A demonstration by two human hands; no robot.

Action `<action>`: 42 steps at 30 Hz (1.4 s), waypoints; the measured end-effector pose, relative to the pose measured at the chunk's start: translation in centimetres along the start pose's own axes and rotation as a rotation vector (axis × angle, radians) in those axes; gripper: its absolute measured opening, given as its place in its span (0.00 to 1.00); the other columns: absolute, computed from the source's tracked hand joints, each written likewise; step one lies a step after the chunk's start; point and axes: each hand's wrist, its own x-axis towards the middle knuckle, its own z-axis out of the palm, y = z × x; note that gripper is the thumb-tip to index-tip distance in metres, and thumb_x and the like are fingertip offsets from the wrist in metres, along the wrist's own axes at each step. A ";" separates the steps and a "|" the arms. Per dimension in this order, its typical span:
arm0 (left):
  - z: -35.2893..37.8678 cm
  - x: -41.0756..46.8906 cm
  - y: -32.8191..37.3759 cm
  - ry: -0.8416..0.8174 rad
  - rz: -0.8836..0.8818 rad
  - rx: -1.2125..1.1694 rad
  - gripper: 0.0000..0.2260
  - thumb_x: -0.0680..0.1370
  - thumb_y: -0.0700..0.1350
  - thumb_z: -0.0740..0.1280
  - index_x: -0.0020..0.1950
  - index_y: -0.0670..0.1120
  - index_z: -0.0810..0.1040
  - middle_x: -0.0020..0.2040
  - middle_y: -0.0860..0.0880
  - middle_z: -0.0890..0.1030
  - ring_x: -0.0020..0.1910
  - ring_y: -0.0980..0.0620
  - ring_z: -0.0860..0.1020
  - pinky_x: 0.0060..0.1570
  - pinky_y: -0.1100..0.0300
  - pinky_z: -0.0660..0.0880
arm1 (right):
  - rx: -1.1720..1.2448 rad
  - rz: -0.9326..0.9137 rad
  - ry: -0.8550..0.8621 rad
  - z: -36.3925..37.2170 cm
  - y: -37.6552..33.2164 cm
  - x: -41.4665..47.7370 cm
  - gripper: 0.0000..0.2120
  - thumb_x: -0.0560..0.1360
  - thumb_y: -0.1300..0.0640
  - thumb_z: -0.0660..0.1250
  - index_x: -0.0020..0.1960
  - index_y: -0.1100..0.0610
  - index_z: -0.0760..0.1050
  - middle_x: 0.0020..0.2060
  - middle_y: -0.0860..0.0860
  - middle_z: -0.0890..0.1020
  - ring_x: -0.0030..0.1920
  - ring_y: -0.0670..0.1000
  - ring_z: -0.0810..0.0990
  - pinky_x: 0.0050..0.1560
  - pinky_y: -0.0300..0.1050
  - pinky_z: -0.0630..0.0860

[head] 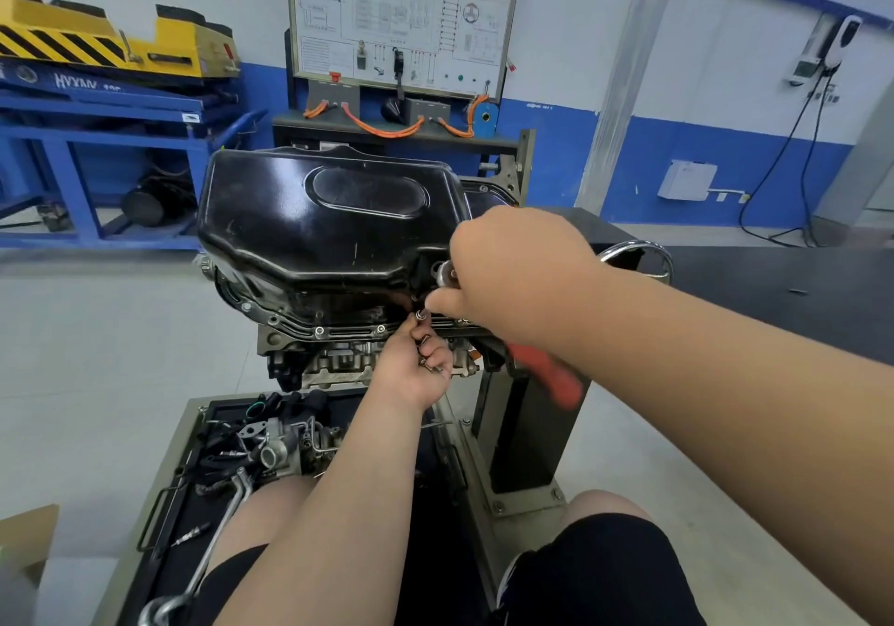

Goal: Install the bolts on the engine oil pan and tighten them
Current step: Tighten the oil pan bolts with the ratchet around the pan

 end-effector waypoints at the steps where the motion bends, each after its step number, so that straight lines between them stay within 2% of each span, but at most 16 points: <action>1: 0.0 0.0 0.0 0.009 -0.004 0.001 0.16 0.82 0.49 0.59 0.35 0.47 0.72 0.23 0.55 0.64 0.17 0.59 0.59 0.15 0.68 0.54 | -0.054 -0.099 0.012 -0.1 0.0 0.1 0.21 0.77 0.44 0.63 0.33 0.56 0.62 0.27 0.48 0.65 0.28 0.50 0.67 0.37 0.46 0.69; 4: 0.2 -0.1 -0.2 0.015 -0.021 -0.018 0.14 0.82 0.50 0.60 0.37 0.47 0.73 0.22 0.55 0.65 0.16 0.59 0.60 0.14 0.68 0.55 | -0.160 -0.217 0.037 -0.9 0.5 0.5 0.09 0.79 0.50 0.62 0.42 0.52 0.66 0.32 0.48 0.72 0.36 0.53 0.74 0.58 0.51 0.69; 8: 0.4 0.1 0.0 0.010 -0.029 -0.021 0.16 0.82 0.49 0.59 0.35 0.46 0.69 0.22 0.55 0.64 0.15 0.58 0.59 0.14 0.68 0.54 | -0.083 0.014 0.006 -0.1 0.3 0.0 0.24 0.81 0.41 0.53 0.32 0.55 0.62 0.28 0.50 0.67 0.27 0.50 0.68 0.32 0.44 0.66; 11: 0.3 0.1 0.1 0.002 -0.024 0.015 0.17 0.82 0.48 0.58 0.34 0.47 0.68 0.23 0.55 0.64 0.16 0.59 0.59 0.14 0.68 0.54 | 0.073 0.111 -0.061 0.3 -0.4 -0.3 0.25 0.79 0.38 0.54 0.32 0.55 0.65 0.27 0.50 0.69 0.28 0.49 0.70 0.27 0.41 0.61; 16: 0.3 -0.1 0.2 0.036 -0.023 0.014 0.15 0.82 0.49 0.60 0.37 0.46 0.73 0.22 0.55 0.65 0.16 0.58 0.60 0.14 0.67 0.55 | -0.140 -0.239 0.034 -1.0 1.3 0.6 0.14 0.78 0.41 0.59 0.47 0.52 0.69 0.33 0.48 0.74 0.43 0.54 0.79 0.52 0.48 0.70; 18: 0.3 0.0 0.0 0.034 -0.019 0.006 0.15 0.82 0.49 0.60 0.37 0.46 0.72 0.22 0.55 0.65 0.16 0.59 0.60 0.15 0.68 0.55 | -0.177 -0.105 0.046 -0.6 1.7 0.4 0.22 0.79 0.39 0.53 0.39 0.55 0.69 0.30 0.48 0.73 0.31 0.50 0.73 0.42 0.47 0.72; 20: 0.2 0.1 0.0 0.021 -0.021 0.001 0.15 0.82 0.49 0.60 0.36 0.46 0.71 0.22 0.55 0.65 0.16 0.59 0.60 0.15 0.68 0.55 | -0.107 0.061 0.030 0.4 0.9 -0.1 0.27 0.80 0.38 0.49 0.31 0.56 0.66 0.26 0.50 0.69 0.25 0.49 0.67 0.27 0.42 0.63; 22: 0.1 0.1 0.1 -0.006 -0.032 0.007 0.16 0.82 0.50 0.58 0.36 0.46 0.70 0.22 0.55 0.65 0.16 0.59 0.60 0.14 0.68 0.56 | -0.042 0.080 -0.002 1.0 0.1 -0.2 0.26 0.79 0.39 0.51 0.31 0.55 0.66 0.26 0.50 0.68 0.25 0.49 0.66 0.25 0.41 0.59; 25: 0.0 -0.3 0.3 0.005 -0.034 0.047 0.15 0.82 0.50 0.58 0.39 0.46 0.73 0.24 0.55 0.65 0.17 0.59 0.60 0.15 0.67 0.56 | -0.078 -0.130 0.006 0.2 0.9 0.2 0.17 0.78 0.41 0.58 0.47 0.55 0.72 0.29 0.47 0.68 0.32 0.50 0.72 0.40 0.45 0.69; 27: 0.1 -0.4 0.2 0.013 -0.023 0.052 0.14 0.82 0.50 0.59 0.39 0.46 0.73 0.23 0.55 0.66 0.17 0.59 0.60 0.15 0.68 0.55 | -0.120 -0.163 0.038 -0.4 1.6 0.5 0.15 0.79 0.42 0.58 0.48 0.53 0.71 0.32 0.48 0.71 0.36 0.52 0.74 0.52 0.50 0.69; 29: 0.2 -0.4 -0.1 0.023 -0.011 0.035 0.14 0.82 0.50 0.60 0.39 0.46 0.72 0.23 0.55 0.65 0.17 0.59 0.59 0.15 0.68 0.55 | -0.140 -0.056 0.048 0.0 1.7 0.5 0.21 0.80 0.41 0.55 0.38 0.56 0.68 0.28 0.48 0.68 0.28 0.50 0.68 0.40 0.47 0.71; 31: 0.2 -0.2 -0.3 0.026 -0.021 0.016 0.14 0.81 0.51 0.60 0.39 0.46 0.71 0.24 0.55 0.64 0.16 0.59 0.59 0.14 0.68 0.54 | -0.008 0.120 0.012 0.9 1.3 0.1 0.26 0.79 0.39 0.52 0.31 0.56 0.65 0.26 0.50 0.68 0.25 0.49 0.66 0.27 0.41 0.62; 36: 0.2 -0.5 0.0 0.012 -0.002 0.038 0.13 0.82 0.49 0.58 0.39 0.46 0.71 0.24 0.55 0.65 0.17 0.59 0.59 0.15 0.67 0.55 | 0.130 0.129 -0.010 1.3 0.8 -0.2 0.23 0.77 0.41 0.61 0.31 0.56 0.66 0.24 0.48 0.68 0.25 0.47 0.68 0.25 0.41 0.60; 38: 0.4 -0.6 0.0 0.031 0.003 0.033 0.13 0.82 0.49 0.59 0.39 0.47 0.71 0.23 0.55 0.66 0.17 0.59 0.59 0.14 0.67 0.55 | -0.023 -0.059 0.013 0.7 1.5 -0.1 0.19 0.78 0.42 0.59 0.41 0.57 0.71 0.29 0.48 0.70 0.30 0.48 0.71 0.34 0.43 0.68; 40: 0.5 -0.5 -0.2 0.042 0.004 0.009 0.13 0.82 0.49 0.60 0.39 0.47 0.71 0.22 0.55 0.66 0.16 0.58 0.59 0.14 0.67 0.55 | -0.138 -0.263 0.025 0.5 2.1 -0.2 0.14 0.79 0.44 0.58 0.54 0.54 0.72 0.39 0.49 0.77 0.43 0.52 0.77 0.54 0.48 0.70; 42: 0.6 -0.6 -0.4 0.040 0.012 0.007 0.13 0.82 0.49 0.60 0.39 0.47 0.72 0.22 0.55 0.66 0.16 0.59 0.59 0.15 0.67 0.55 | -0.128 -0.320 0.019 0.3 2.4 -0.2 0.13 0.79 0.47 0.60 0.58 0.53 0.72 0.46 0.48 0.79 0.49 0.52 0.78 0.58 0.48 0.69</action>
